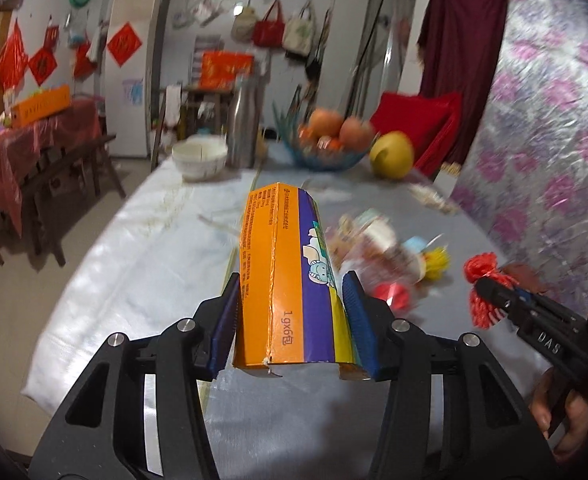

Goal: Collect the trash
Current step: 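Grasp the orange-purple box with the left tool while the right tool grasps the red tassel, then carry the orange box and red tassel to the wastebasket and release both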

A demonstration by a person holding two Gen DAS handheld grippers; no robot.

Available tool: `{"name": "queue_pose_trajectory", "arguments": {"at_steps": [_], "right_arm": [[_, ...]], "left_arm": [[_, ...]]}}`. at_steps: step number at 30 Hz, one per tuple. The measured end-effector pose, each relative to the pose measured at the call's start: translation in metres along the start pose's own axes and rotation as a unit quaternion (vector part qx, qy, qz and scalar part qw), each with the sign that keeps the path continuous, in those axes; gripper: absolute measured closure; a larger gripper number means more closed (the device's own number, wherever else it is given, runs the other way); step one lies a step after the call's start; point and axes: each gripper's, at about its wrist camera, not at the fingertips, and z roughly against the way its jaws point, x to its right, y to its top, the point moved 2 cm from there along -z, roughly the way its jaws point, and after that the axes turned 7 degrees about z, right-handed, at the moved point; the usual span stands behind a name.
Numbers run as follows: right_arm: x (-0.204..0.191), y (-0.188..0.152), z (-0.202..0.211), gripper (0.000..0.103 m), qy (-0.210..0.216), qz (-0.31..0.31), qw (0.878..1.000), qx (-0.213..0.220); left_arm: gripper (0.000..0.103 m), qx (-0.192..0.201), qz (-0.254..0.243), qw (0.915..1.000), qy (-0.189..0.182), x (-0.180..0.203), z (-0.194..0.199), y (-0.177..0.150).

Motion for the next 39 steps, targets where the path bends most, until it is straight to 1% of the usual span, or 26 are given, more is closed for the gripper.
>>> {"name": "queue_pose_trajectory", "arguments": {"at_steps": [6, 9, 11, 14, 16, 18, 21, 25, 27, 29, 31, 33, 36, 39], "right_arm": [[-0.026, 0.017, 0.07, 0.079, 0.009, 0.029, 0.998, 0.06], [-0.038, 0.019, 0.109, 0.079, 0.021, 0.038, 0.995, 0.086], [-0.047, 0.019, 0.132, 0.079, 0.028, 0.045, 0.994, 0.101], [-0.062, 0.014, 0.168, 0.079, 0.034, 0.06, 0.99, 0.122], [-0.072, 0.008, 0.193, 0.079, 0.042, 0.069, 0.988, 0.132], [-0.082, 0.0, 0.216, 0.079, 0.05, 0.078, 0.986, 0.14], [-0.096, -0.014, 0.242, 0.079, 0.059, 0.093, 0.983, 0.147], [-0.11, -0.032, 0.259, 0.079, 0.067, 0.113, 0.981, 0.144], [-0.114, -0.042, 0.261, 0.079, 0.065, 0.123, 0.981, 0.137], [-0.115, -0.052, 0.257, 0.079, 0.064, 0.129, 0.982, 0.122], [-0.114, -0.065, 0.245, 0.079, 0.061, 0.131, 0.985, 0.098], [-0.112, -0.079, 0.232, 0.079, 0.061, 0.129, 0.987, 0.07], [-0.113, -0.102, 0.208, 0.079, 0.07, 0.126, 0.989, 0.022], [-0.121, -0.125, 0.186, 0.079, 0.078, 0.131, 0.988, -0.02]], "left_arm": [[0.052, 0.049, -0.003, 0.9985, -0.022, 0.013, 0.067, 0.012], [0.052, 0.071, -0.01, 0.997, -0.029, 0.02, 0.097, 0.011], [0.052, 0.091, -0.016, 0.9952, -0.031, 0.027, 0.125, 0.009], [0.052, 0.118, -0.023, 0.9921, -0.037, 0.033, 0.163, 0.004], [0.052, 0.136, -0.025, 0.9893, -0.047, 0.037, 0.193, -0.001], [0.052, 0.149, -0.026, 0.9866, -0.059, 0.042, 0.221, -0.01], [0.052, 0.163, -0.035, 0.9834, -0.071, 0.049, 0.253, -0.028], [0.052, 0.155, -0.043, 0.9832, -0.088, 0.055, 0.273, -0.055], [0.052, 0.145, -0.046, 0.984, -0.092, 0.056, 0.27, -0.066], [0.052, 0.126, -0.047, 0.9864, -0.095, 0.052, 0.26, -0.079], [0.052, 0.098, -0.044, 0.9902, -0.09, 0.047, 0.244, -0.093], [0.052, 0.078, -0.038, 0.9928, -0.083, 0.04, 0.232, -0.102], [0.052, 0.038, -0.017, 0.9962, -0.076, 0.022, 0.211, -0.119], [0.052, 0.02, -0.011, 0.9977, -0.065, 0.01, 0.201, -0.132]]}}
